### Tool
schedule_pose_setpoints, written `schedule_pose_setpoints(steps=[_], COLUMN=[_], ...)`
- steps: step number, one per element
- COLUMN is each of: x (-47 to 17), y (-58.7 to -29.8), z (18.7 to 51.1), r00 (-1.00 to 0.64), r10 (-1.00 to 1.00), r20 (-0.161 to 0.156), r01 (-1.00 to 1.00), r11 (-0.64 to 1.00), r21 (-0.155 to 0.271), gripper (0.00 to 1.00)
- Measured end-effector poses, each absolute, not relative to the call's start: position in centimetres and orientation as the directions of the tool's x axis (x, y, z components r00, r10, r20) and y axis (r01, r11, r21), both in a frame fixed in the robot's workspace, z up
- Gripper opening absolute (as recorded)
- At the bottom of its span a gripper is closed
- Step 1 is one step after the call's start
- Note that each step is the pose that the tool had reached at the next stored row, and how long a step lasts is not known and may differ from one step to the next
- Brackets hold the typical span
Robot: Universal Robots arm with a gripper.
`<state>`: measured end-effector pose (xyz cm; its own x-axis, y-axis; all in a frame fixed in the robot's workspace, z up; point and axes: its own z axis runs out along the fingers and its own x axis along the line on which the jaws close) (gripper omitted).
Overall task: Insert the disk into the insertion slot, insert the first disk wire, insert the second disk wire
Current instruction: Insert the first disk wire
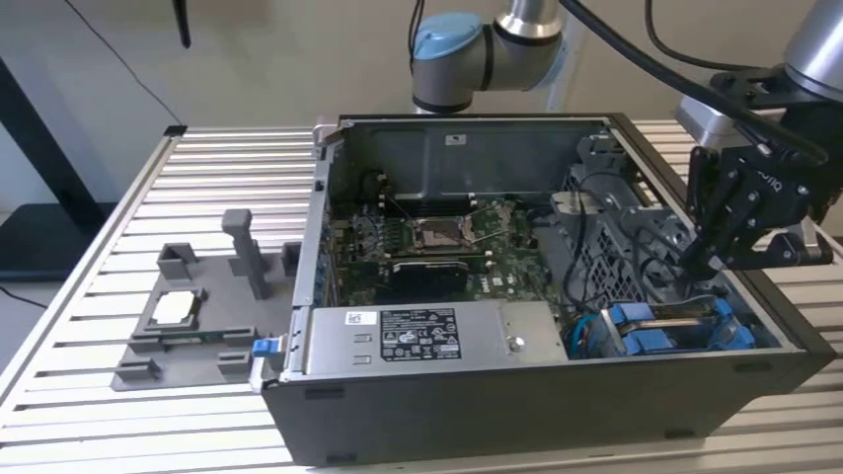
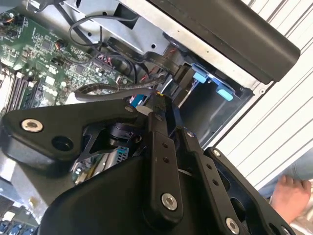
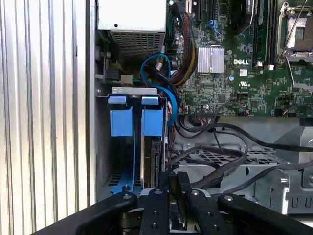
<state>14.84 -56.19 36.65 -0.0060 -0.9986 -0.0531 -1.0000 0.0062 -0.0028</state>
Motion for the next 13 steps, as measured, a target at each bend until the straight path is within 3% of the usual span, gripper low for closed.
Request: schedule_pose_setpoints(steps=[13], x=[15.12], y=[-56.25], z=[35.74], r00=[-0.005], r10=[-0.999], r20=[-0.05], r01=[-1.0], r11=[0.006], r21=[-0.007], gripper=[0.19])
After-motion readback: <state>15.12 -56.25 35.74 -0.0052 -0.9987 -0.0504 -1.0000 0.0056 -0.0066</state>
